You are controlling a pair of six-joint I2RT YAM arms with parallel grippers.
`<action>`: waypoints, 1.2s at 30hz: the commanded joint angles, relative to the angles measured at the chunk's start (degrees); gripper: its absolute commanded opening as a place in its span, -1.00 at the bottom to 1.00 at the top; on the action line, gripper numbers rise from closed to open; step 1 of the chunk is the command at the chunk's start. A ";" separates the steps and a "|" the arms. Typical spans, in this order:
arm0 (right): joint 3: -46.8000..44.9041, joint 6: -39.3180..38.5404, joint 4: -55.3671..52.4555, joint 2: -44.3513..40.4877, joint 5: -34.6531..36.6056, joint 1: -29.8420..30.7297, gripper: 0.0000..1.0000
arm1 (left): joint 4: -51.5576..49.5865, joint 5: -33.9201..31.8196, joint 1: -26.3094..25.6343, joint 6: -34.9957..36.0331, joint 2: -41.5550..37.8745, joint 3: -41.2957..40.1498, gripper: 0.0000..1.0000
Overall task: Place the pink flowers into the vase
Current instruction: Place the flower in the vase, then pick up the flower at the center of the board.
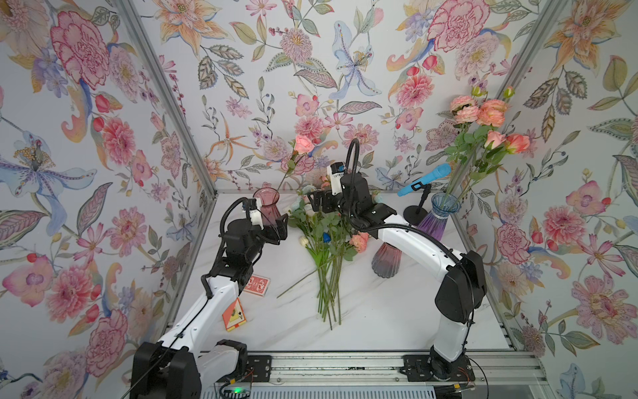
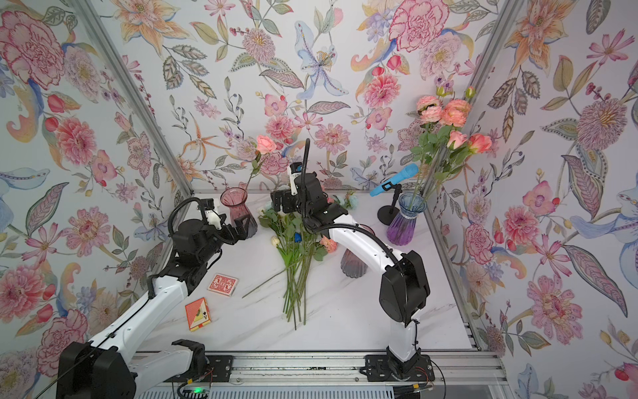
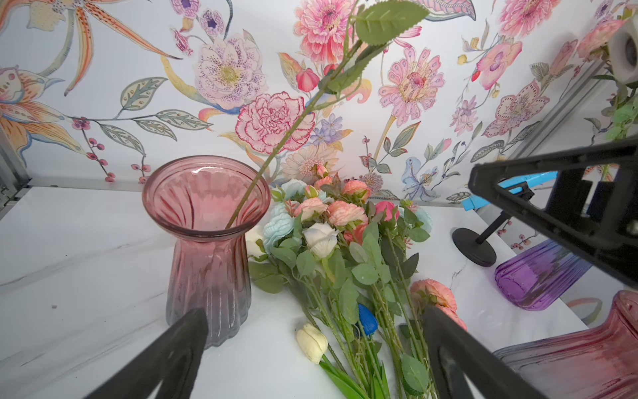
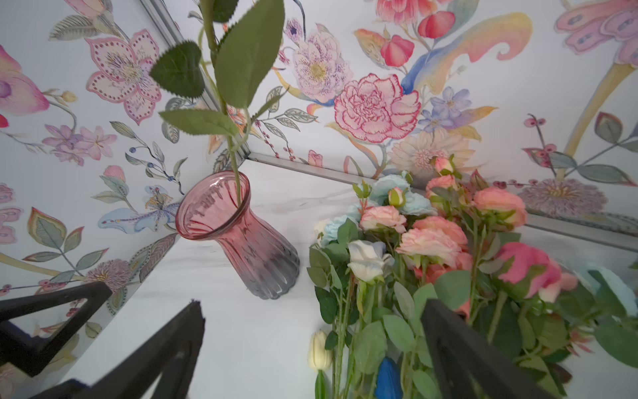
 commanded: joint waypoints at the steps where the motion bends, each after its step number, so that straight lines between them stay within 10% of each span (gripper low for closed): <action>1: -1.59 -0.72 -9.07 -1.69 5.40 1.66 0.99 | 2.85 2.22 -0.82 -0.29 0.08 -1.03 1.00; 18: -15.90 11.87 -16.42 -1.67 6.52 -0.24 0.98 | 5.84 4.74 -1.95 -2.19 0.05 -4.35 1.00; 36: -4.93 13.81 -18.16 13.32 3.93 -3.90 0.20 | 4.44 5.04 -8.65 4.09 -2.11 -5.50 1.00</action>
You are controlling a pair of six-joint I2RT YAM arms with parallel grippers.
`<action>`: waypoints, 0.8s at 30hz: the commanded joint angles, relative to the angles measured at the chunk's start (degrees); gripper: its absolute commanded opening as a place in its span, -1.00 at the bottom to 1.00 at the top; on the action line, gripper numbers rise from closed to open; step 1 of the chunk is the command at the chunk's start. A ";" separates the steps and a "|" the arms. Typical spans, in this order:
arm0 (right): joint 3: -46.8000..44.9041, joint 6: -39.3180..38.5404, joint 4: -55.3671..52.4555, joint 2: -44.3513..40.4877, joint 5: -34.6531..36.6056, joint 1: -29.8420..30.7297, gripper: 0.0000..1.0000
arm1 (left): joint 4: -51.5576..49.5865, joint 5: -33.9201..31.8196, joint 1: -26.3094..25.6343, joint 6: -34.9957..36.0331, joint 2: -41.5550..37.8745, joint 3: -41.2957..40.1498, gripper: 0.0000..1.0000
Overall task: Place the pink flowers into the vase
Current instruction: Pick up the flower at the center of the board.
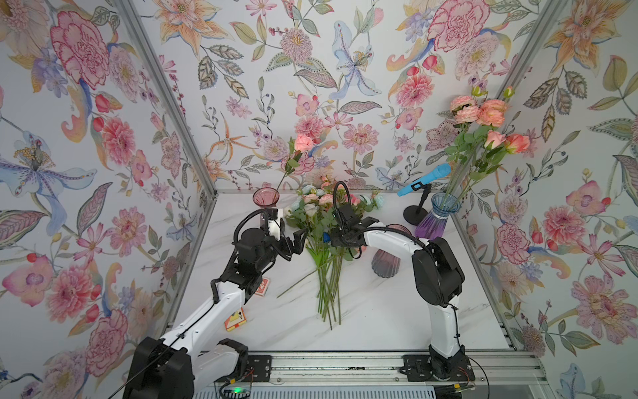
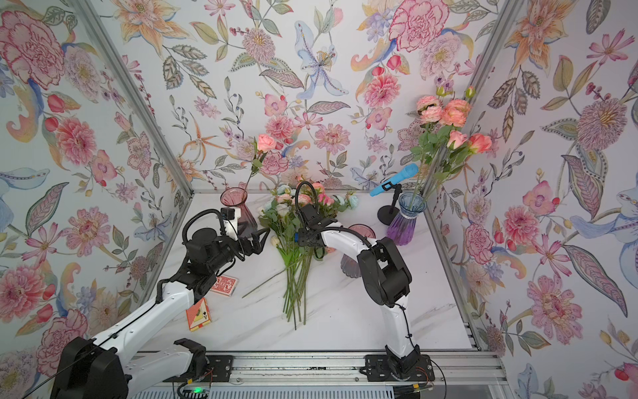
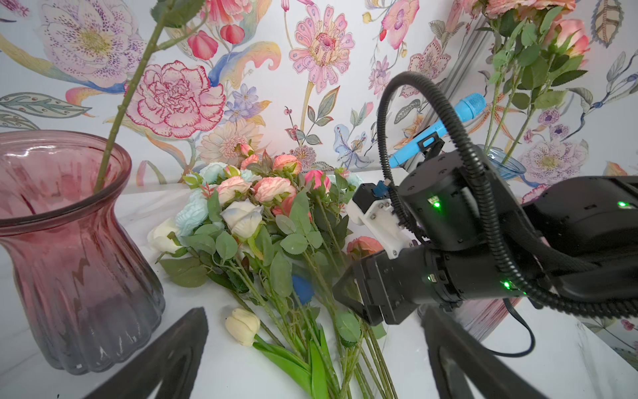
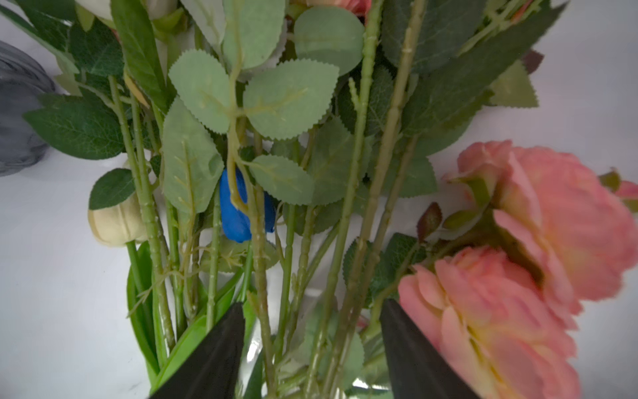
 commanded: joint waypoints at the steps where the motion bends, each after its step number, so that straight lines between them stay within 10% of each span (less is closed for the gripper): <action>1: 2.47 1.25 -1.50 1.67 0.06 -0.39 0.14 | 0.20 -0.21 -0.34 1.90 -0.81 -0.77 1.00; 24: 2.87 1.45 -1.40 3.97 -1.15 -3.04 -0.47 | 2.62 0.85 -1.44 2.30 -1.16 -2.00 1.00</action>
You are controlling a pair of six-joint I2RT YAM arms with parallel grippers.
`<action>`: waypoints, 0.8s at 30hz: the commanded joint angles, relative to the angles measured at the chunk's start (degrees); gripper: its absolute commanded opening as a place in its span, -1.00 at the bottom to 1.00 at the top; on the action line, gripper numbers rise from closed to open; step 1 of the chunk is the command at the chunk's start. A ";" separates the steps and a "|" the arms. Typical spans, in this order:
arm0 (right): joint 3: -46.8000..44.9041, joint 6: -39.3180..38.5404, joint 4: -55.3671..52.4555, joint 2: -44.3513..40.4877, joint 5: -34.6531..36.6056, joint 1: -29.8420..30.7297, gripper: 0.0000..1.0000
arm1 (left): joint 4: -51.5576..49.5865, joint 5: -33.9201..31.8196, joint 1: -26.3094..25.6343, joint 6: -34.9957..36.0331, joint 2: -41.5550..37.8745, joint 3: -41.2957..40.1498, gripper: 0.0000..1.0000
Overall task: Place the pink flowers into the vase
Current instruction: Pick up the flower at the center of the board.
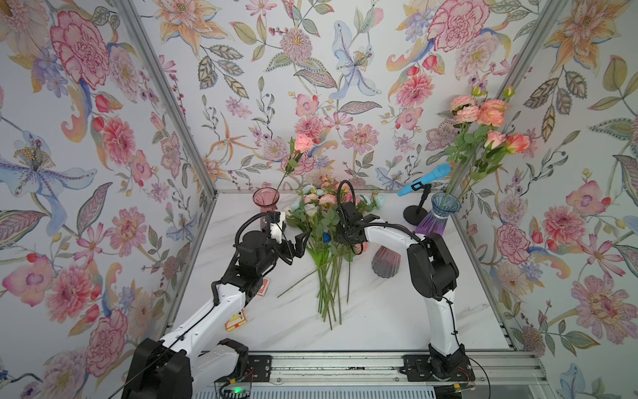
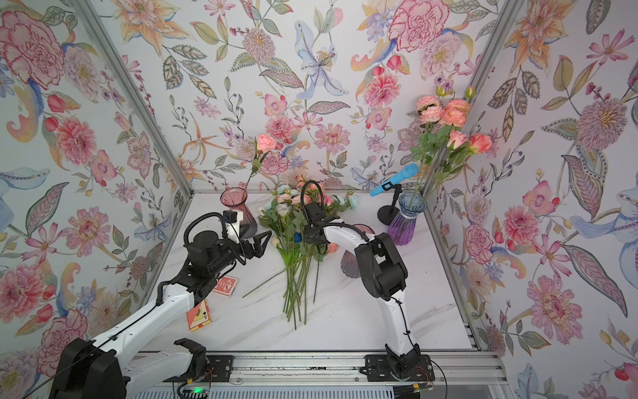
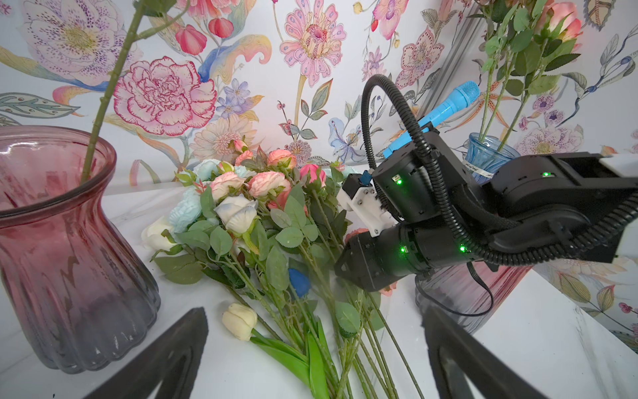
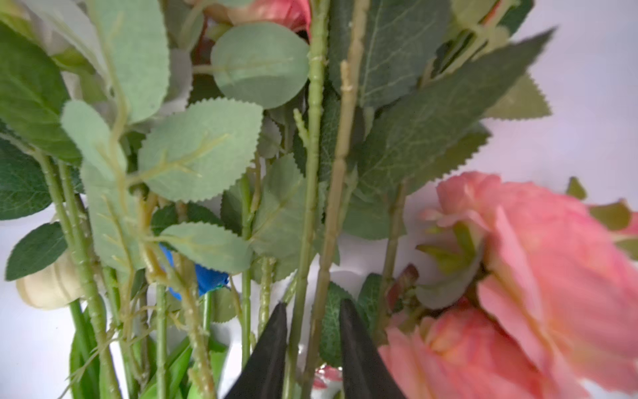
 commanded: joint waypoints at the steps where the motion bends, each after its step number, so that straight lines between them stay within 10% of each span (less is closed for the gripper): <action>1: 1.19 0.26 -1.37 0.41 -0.57 0.28 -0.47 | 2.43 0.81 -0.54 1.21 -0.60 -0.71 1.00; 24: 2.04 -0.23 -1.36 -0.93 -2.14 0.19 -0.92 | 2.67 1.25 -0.73 1.01 -0.12 -0.71 1.00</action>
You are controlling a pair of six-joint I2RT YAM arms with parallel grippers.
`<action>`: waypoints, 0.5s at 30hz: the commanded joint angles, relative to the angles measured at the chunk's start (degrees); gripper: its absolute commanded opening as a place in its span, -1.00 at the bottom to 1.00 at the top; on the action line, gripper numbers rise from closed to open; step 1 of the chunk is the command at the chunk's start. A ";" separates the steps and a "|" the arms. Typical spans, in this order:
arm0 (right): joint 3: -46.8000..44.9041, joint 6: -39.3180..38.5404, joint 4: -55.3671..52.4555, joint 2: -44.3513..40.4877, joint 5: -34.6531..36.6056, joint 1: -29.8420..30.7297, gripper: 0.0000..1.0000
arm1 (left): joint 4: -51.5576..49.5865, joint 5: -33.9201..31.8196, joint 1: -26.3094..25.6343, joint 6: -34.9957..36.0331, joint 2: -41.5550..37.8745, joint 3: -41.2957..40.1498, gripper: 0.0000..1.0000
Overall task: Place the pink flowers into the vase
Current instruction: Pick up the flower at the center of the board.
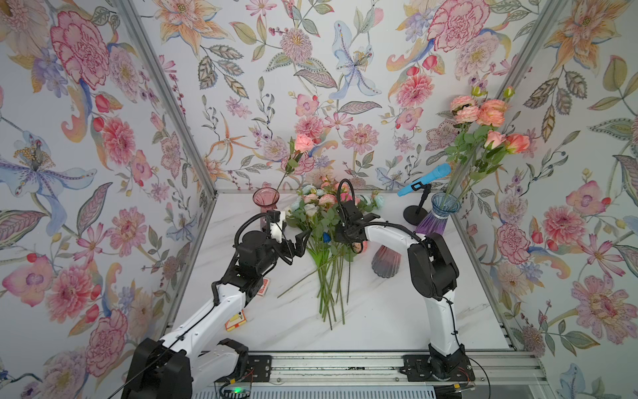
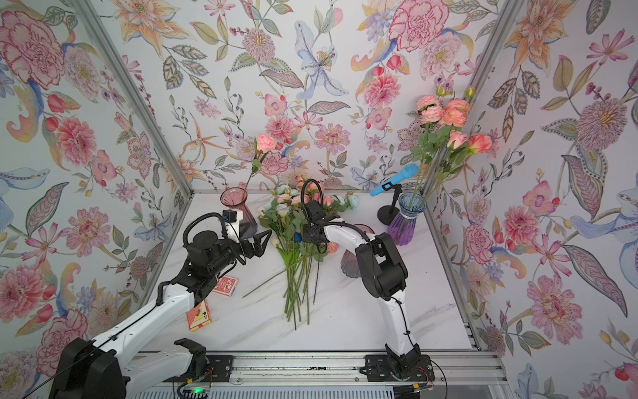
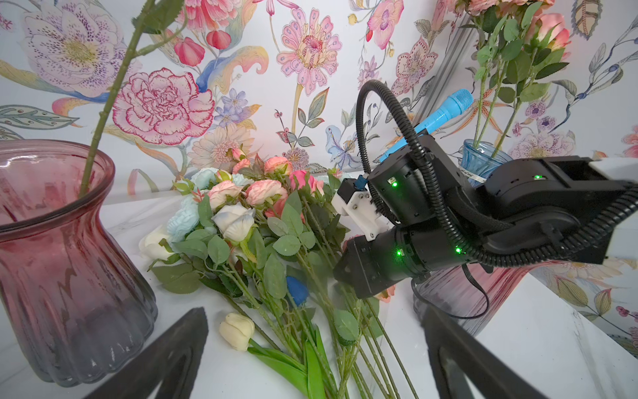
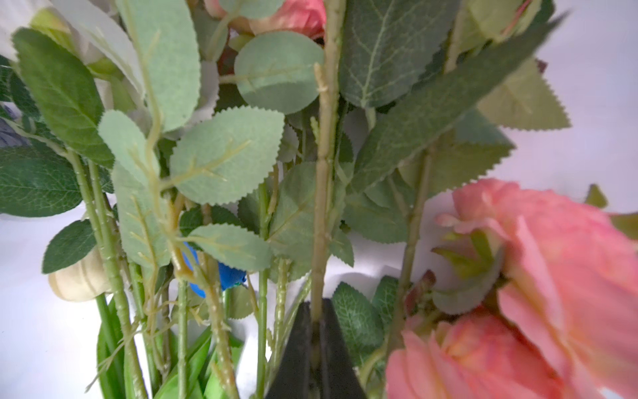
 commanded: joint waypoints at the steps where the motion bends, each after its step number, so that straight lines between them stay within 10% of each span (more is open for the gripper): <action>1: 1.28 -0.06 -1.31 -1.32 -0.05 0.11 -0.94 | 1.21 1.26 -0.48 1.00 -0.04 -0.69 1.00; 15: 1.46 -1.72 -1.30 -5.55 -1.33 -0.99 -0.97 | 1.40 1.55 -0.68 0.80 0.57 -0.43 1.00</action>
